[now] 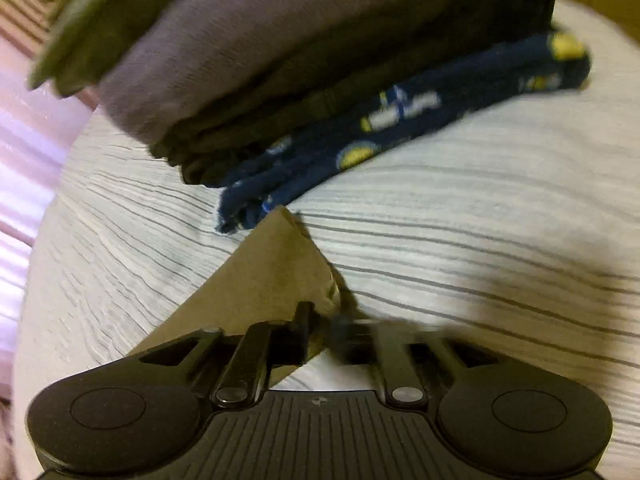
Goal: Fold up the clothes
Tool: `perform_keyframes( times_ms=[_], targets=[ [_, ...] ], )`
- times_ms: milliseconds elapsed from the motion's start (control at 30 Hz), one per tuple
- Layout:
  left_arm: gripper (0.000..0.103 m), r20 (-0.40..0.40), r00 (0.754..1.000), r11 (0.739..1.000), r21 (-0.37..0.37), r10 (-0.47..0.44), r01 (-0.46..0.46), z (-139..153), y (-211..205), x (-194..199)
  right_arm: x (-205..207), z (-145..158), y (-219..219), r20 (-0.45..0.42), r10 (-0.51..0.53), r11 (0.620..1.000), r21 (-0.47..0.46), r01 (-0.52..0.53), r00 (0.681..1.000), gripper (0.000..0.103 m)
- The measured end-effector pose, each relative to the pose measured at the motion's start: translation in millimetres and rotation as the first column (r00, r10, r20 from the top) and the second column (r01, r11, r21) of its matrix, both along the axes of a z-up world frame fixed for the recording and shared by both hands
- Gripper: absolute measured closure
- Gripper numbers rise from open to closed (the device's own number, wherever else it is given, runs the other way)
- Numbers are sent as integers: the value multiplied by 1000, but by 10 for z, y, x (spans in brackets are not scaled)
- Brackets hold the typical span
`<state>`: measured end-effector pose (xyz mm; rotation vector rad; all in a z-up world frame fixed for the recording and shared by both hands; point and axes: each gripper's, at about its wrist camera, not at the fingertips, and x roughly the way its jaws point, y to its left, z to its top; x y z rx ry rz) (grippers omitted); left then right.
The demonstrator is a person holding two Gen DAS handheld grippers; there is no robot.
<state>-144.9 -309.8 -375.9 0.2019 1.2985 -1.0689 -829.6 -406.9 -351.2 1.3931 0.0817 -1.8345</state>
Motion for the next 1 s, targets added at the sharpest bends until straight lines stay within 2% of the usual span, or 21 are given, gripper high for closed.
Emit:
perform_keyframes(
  times_ms=[33,100,167,233,267,333,467,567,600,667,767,833,1000],
  targets=[
    [94,1,1000,1000,-4,1,-1,9,13,56,65,99,13,-61,-3,1000,13,4,998,43],
    [94,5,1000,1000,-15,5,-5,38,-4,170,222,271,5,-183,13,1000,27,-9,983,40],
    [94,9,1000,1000,-25,-9,9,61,-70,271,517,398,-41,-259,123,992,36,-117,958,41],
    [94,36,997,998,-26,-64,65,88,-230,340,876,436,-162,-293,270,961,31,-273,917,42],
    [94,57,993,994,-35,-101,103,109,-351,357,1107,437,-268,-302,364,928,33,-372,881,55],
    [94,101,980,982,-53,-174,180,152,-597,389,1595,370,-535,-296,528,839,37,-543,796,66],
    [93,157,947,944,-134,-281,302,275,-1267,480,2479,219,-1164,-227,738,646,-34,-762,636,66],
    [89,206,913,902,-185,-353,390,354,-1843,513,3121,188,-1666,-256,829,498,-68,-865,497,66],
    [87,221,901,889,-195,-372,415,372,-2009,514,3303,181,-1827,-267,845,461,-75,-884,464,66],
    [82,251,877,860,-214,-409,463,408,-2341,515,3639,161,-2144,-274,869,402,-93,-911,412,66],
    [78,268,847,823,-229,-460,519,409,-2777,507,4023,79,-2528,-202,908,350,-110,-930,366,66],
    [76,269,821,798,-220,-503,561,351,-2979,483,4215,-14,-2748,-186,925,314,-114,-943,331,66],
    [70,274,745,724,-192,-608,662,144,-3392,414,4491,-182,-3009,-183,963,182,-96,-979,197,66]
  ],
)
